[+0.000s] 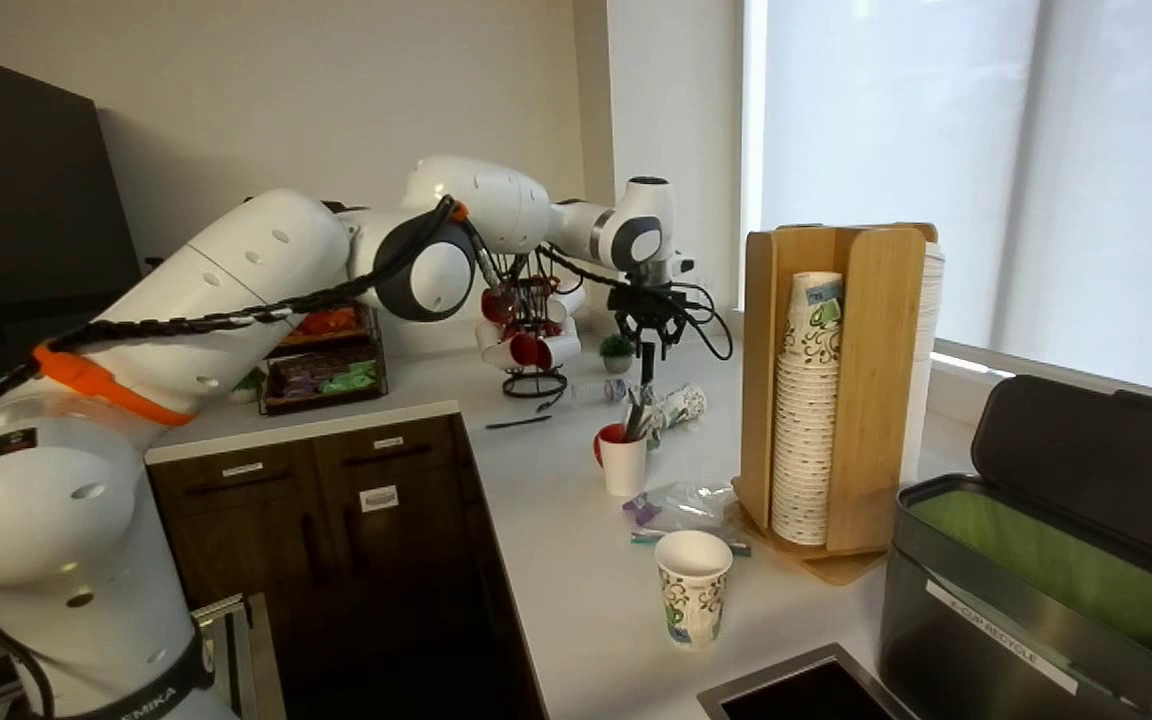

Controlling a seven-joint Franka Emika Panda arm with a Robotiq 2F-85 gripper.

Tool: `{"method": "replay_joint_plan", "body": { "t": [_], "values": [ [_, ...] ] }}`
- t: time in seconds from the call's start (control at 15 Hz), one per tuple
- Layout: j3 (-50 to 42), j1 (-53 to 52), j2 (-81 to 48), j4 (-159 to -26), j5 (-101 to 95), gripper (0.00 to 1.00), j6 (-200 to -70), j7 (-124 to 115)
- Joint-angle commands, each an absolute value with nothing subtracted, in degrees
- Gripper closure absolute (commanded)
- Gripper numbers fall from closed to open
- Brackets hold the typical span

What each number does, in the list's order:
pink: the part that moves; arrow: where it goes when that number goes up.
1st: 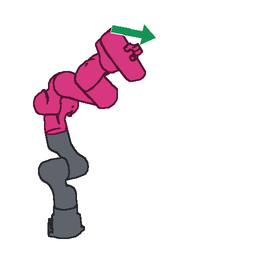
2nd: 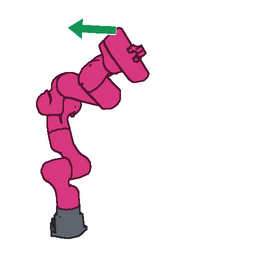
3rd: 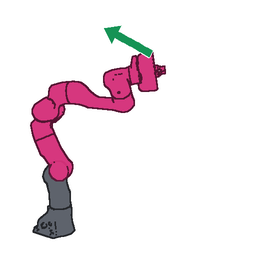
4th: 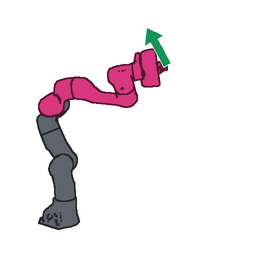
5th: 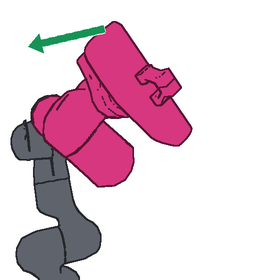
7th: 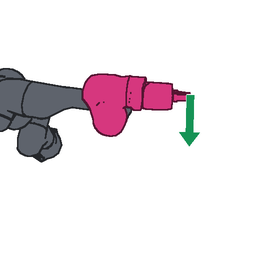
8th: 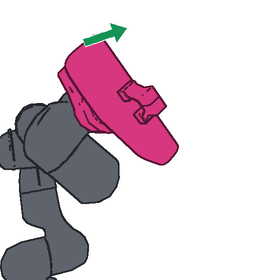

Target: Use the tongs in the coffee cup to lift the cup and put it inside the cup on the right.

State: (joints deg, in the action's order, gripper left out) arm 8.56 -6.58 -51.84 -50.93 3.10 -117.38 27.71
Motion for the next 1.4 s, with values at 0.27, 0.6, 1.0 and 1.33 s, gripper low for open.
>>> {"method": "replay_joint_plan", "body": {
  "t": [0.27,0.6,1.0,1.33],
  "values": [
    [7.46,-9.13,-52.17,-47.14,1.55,0.94,-113.28,24.63],
    [6.31,-10.53,-50.74,-46.73,-0.47,0.93,-110.47,22.26],
    [6.21,-10.61,-49.57,-46.71,-0.83,0.93,-109.53,22.04],
    [6.18,-10.82,-46.73,-48.42,-1.19,0.93,-111.42,22.22]
  ]
}}
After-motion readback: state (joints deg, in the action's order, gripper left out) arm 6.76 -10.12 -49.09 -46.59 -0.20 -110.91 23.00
